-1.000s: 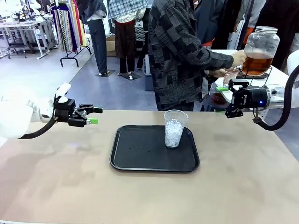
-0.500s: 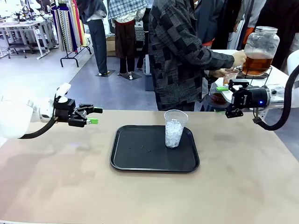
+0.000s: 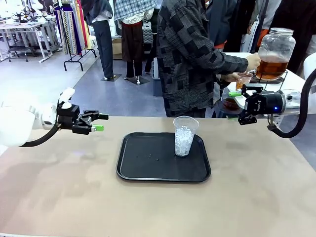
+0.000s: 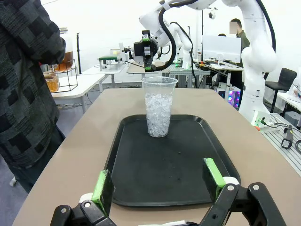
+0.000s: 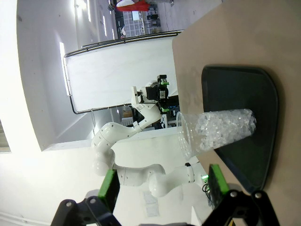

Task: Pour the drink into the iced cup.
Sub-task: Pick up the iced cup indicated by the human and present it to them.

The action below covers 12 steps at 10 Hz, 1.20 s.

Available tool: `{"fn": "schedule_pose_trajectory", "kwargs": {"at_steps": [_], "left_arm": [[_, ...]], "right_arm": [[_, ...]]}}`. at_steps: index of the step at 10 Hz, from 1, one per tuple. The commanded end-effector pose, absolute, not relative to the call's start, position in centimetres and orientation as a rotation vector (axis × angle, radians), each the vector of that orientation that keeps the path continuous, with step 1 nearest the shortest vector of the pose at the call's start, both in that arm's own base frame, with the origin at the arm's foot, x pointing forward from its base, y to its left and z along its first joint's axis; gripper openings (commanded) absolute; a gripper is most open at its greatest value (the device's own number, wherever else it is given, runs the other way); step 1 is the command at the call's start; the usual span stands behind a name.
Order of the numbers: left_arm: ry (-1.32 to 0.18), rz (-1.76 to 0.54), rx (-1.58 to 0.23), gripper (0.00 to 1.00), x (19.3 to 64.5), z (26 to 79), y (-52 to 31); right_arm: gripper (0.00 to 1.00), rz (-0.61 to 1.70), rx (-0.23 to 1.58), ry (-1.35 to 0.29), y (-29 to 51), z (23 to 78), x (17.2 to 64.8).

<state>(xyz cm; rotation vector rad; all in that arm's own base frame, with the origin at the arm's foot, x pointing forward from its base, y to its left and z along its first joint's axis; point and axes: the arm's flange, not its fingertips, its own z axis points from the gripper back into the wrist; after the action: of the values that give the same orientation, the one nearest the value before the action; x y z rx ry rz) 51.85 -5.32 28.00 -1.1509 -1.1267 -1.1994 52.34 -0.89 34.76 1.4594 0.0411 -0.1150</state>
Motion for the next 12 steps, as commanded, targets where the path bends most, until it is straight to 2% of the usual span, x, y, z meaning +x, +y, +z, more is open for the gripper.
{"fn": "schedule_pose_trajectory", "kwargs": {"at_steps": [1, 12], "left_arm": [[-1.128, -1.201, -1.148, 1.0, 51.78, 28.21, -5.36], [-1.128, -1.201, -1.148, 1.0, 51.78, 28.21, -5.36]], "right_arm": [[1.0, -0.114, 1.461, 0.037, -0.92, 34.94, 52.44], [1.0, -0.114, 1.461, 0.037, -0.92, 34.94, 52.44]]}}
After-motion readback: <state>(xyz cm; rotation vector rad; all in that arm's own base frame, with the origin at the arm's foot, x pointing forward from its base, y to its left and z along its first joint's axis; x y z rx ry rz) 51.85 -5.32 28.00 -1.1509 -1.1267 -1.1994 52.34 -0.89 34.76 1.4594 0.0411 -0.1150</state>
